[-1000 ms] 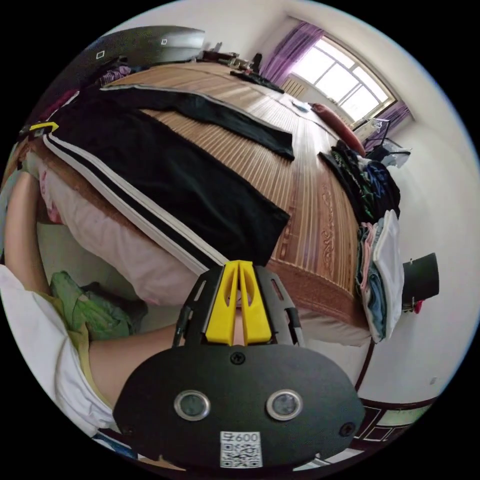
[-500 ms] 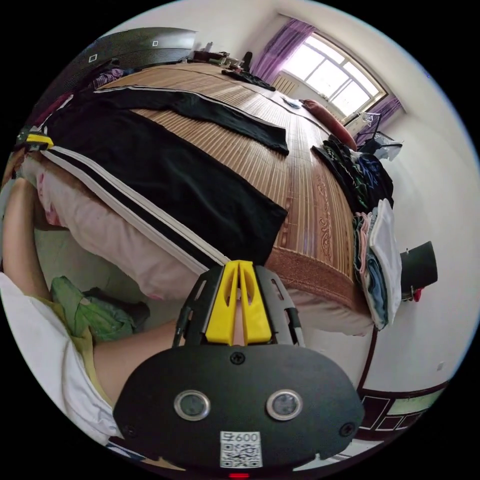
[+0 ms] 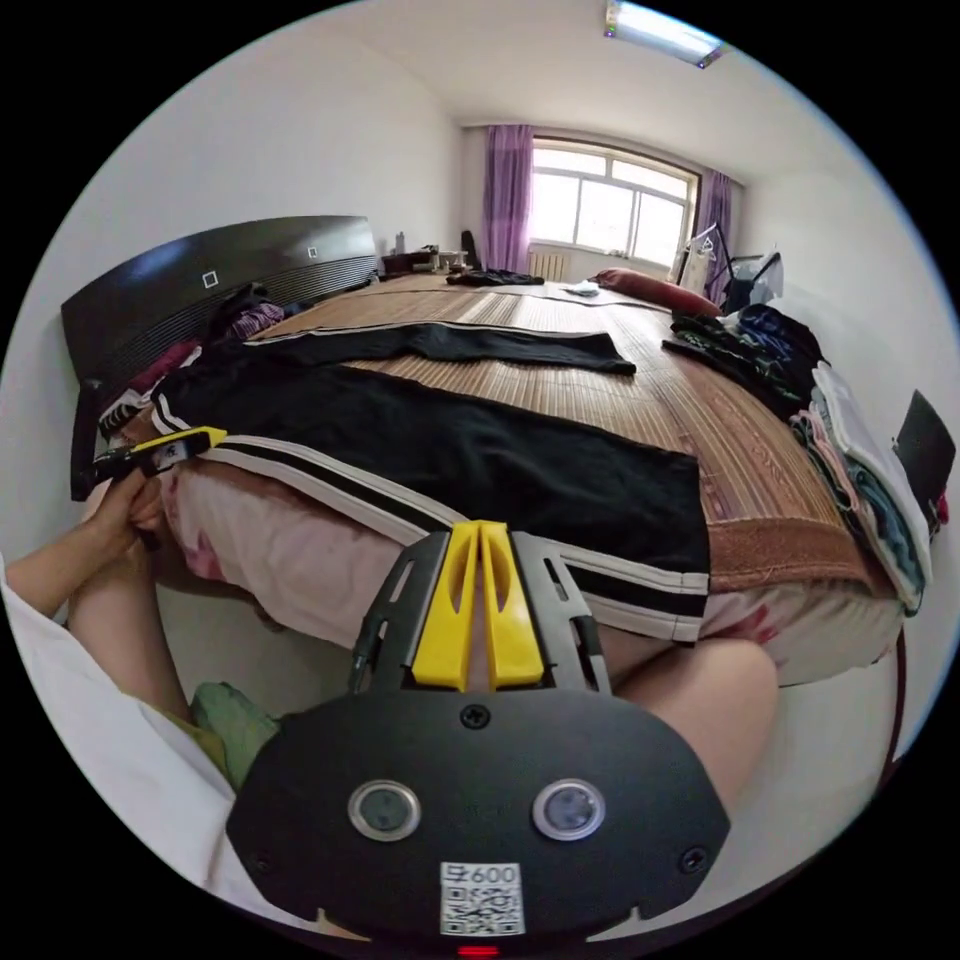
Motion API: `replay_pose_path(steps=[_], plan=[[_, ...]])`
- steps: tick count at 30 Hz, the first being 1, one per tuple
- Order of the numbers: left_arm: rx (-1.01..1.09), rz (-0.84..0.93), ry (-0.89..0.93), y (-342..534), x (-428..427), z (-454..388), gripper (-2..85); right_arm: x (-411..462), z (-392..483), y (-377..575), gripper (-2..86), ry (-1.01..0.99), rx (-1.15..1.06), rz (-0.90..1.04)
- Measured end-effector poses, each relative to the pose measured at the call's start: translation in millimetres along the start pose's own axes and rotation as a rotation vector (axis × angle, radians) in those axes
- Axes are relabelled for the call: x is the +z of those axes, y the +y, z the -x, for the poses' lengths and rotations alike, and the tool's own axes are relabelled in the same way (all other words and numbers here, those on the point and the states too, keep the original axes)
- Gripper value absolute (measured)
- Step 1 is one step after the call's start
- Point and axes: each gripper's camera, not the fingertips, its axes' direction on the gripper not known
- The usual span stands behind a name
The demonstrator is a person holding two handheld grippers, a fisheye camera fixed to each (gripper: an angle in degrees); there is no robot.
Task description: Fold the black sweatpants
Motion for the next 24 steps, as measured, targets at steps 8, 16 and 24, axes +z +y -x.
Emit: replay_pose_path(steps=[8,16,24], plan=[[0.054,-0.134,-0.054,60.1,-7.0,10.0,0.2,24.4,-6.8,27.6,-0.9,0.088,-0.037,-0.001],[0.107,-0.171,-0.198,78.4,-5.5,-13.2,0.3,57.9,-5.4,58.9,-0.9,0.188,-0.087,-0.028],[0.163,-0.167,-0.218,62.3,-2.8,-25.7,0.4,94.8,-23.2,89.4,-0.9,0.178,-0.033,-0.065]])
